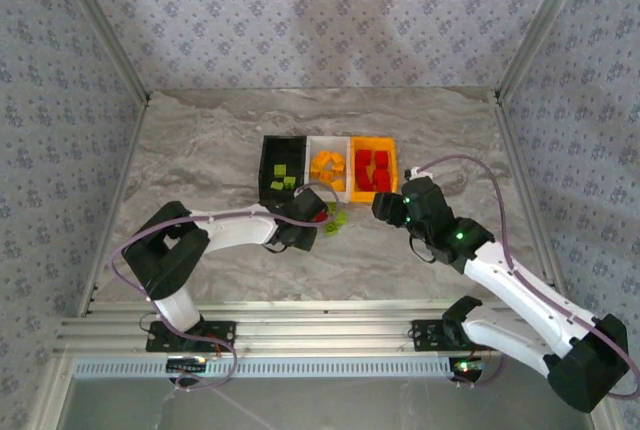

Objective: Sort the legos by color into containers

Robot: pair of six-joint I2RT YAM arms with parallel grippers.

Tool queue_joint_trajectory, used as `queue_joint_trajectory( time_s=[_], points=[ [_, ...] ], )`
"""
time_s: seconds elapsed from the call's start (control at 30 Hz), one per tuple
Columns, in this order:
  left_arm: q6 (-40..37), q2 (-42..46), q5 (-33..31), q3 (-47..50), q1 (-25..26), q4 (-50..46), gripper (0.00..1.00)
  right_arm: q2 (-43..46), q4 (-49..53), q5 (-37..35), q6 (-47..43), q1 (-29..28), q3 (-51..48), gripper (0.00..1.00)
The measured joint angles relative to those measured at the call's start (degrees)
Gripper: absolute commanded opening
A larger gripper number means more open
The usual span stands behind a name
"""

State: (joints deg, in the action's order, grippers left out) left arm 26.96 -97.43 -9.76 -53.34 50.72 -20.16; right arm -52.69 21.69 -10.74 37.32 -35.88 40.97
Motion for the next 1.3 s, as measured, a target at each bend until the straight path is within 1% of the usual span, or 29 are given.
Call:
queue_joint_trajectory(
  time_s=[0.2,0.3,0.43,0.5,0.6,0.67,0.77,0.87,1.03,1.1,1.17,1.3],
  points=[
    [0.9,3.7,0.1,3.1,0.0,0.0,0.27,0.0,0.0,0.0,0.0,0.4,0.0,0.65],
    [1.6,8.3,-0.2,4.7,-0.1,-1.1,0.27,0.5,0.0,0.0,0.4,0.5,-0.2,0.65],
    [2.7,17.7,-1.8,5.0,-0.7,-1.1,0.29,1.1,0.0,0.0,0.6,0.8,-0.7,0.65],
    [3.1,22.2,-3.1,5.0,-1.9,-0.6,0.3,1.2,0.0,0.0,0.7,0.9,-0.9,0.65],
    [3.1,25.6,-4.7,3.8,-6.1,-0.1,0.3,1.1,0.0,0.0,0.8,1.0,-1.0,0.65],
    [3.1,24.7,-5.0,1.6,-9.8,1.0,0.3,0.9,-0.1,0.0,0.9,1.0,-1.0,0.65],
    [3.1,19.4,-5.0,-3.3,-14.1,3.0,0.29,0.3,-0.1,0.0,0.9,1.1,-1.0,0.65],
    [2.9,11.6,-5.0,-9.2,-16.2,4.9,0.28,-0.2,0.0,0.0,1.0,1.2,-1.0,0.65],
    [2.9,1.4,-5.1,-15.5,-17.9,6.4,0.3,-0.2,0.0,0.0,1.3,1.3,-1.3,0.65],
    [2.9,-1.3,-5.1,-17.2,-18.6,6.5,0.34,-0.1,0.0,0.0,1.3,1.3,-1.8,0.65],
    [3.1,-3.5,-5.1,-18.8,-19.1,6.5,0.41,0.0,0.2,0.1,1.4,1.2,-2.3,0.65],
    [3.3,-5.1,-5.0,-20.7,-19.6,6.2,0.59,0.2,0.4,0.3,1.9,1.2,-2.8,0.66]
  ],
)
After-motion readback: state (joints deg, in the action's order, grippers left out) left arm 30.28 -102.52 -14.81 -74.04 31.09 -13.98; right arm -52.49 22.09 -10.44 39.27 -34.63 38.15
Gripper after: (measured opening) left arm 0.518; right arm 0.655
